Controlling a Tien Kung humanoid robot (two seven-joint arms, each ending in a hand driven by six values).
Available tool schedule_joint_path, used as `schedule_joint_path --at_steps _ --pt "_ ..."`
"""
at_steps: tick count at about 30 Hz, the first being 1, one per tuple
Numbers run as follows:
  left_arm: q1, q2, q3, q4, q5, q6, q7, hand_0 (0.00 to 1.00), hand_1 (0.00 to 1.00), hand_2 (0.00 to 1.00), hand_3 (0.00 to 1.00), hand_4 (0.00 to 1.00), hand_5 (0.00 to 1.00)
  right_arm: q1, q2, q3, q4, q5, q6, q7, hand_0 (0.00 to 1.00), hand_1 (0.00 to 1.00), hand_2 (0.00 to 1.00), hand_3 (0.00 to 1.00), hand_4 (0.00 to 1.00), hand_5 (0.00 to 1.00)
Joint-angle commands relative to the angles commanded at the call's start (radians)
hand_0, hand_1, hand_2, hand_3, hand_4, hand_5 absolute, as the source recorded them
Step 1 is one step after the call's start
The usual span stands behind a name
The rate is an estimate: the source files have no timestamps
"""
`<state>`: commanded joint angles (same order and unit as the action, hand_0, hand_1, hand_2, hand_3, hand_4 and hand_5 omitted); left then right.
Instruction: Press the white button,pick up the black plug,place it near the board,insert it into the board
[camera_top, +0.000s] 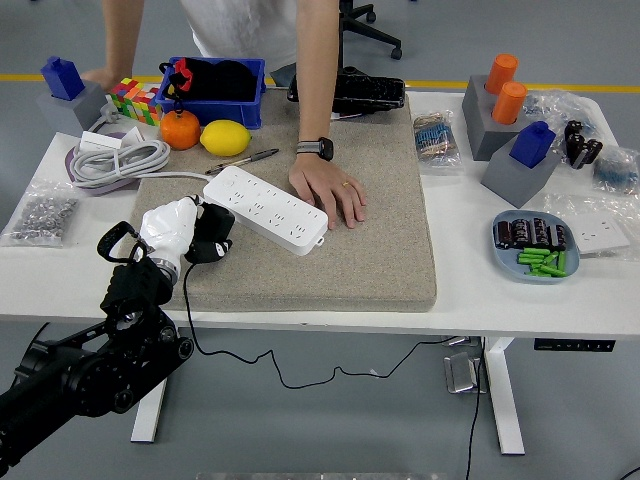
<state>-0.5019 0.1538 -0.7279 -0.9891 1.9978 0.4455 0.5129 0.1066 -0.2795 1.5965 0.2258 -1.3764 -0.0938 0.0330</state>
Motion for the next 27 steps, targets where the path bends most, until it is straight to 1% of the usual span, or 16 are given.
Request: schedule_joint_path --at_steps 2,3,5,11,16,20,27 --pt "0.000 0.001 -0.001 -0.002 -0.001 0.007 -0.014 0.314 0.391 0.383 0.588 0.758 0.101 0.001 0.000 0.000 0.000 0.000 -0.001 0.001 0.686 0.597 0.589 0.574 0.635 0.334" --pt "-0.001 0.002 -0.002 -0.004 -0.001 0.011 -0.022 0.275 0.300 0.340 0.574 0.681 0.002 0.001 0.001 0.001 0.000 -0.001 -0.001 0.001 0.686 0.596 0.589 0.573 0.634 0.335" --pt "-0.001 0.003 -0.003 -0.007 -0.001 0.012 -0.027 0.275 0.300 0.340 0.574 0.681 0.002 0.001 0.001 0.001 0.000 0.000 -0.001 0.002 0.686 0.596 0.589 0.573 0.634 0.335" --pt "-0.006 0.014 -0.008 -0.046 -0.016 0.009 -0.044 0.281 0.294 0.335 0.575 0.668 0.002 0.000 0.001 0.003 0.000 0.000 -0.002 0.003 0.685 0.593 0.588 0.572 0.632 0.333" --pt "-0.015 0.011 -0.009 -0.060 -0.025 0.009 -0.053 0.280 0.294 0.338 0.575 0.667 0.002 0.001 0.001 0.001 0.000 0.001 -0.002 0.002 0.685 0.594 0.587 0.572 0.631 0.331" --pt "-0.038 0.006 0.014 -0.050 -0.041 0.005 -0.062 0.280 0.294 0.338 0.575 0.667 0.002 0.002 0.001 -0.001 0.000 0.003 -0.001 0.002 0.685 0.594 0.587 0.572 0.631 0.331" --pt "-0.110 0.006 0.103 -0.013 -0.090 -0.005 -0.074 0.279 0.297 0.341 0.575 0.671 0.002 0.005 -0.003 -0.009 0.000 0.007 -0.001 0.002 0.686 0.594 0.587 0.572 0.628 0.323"
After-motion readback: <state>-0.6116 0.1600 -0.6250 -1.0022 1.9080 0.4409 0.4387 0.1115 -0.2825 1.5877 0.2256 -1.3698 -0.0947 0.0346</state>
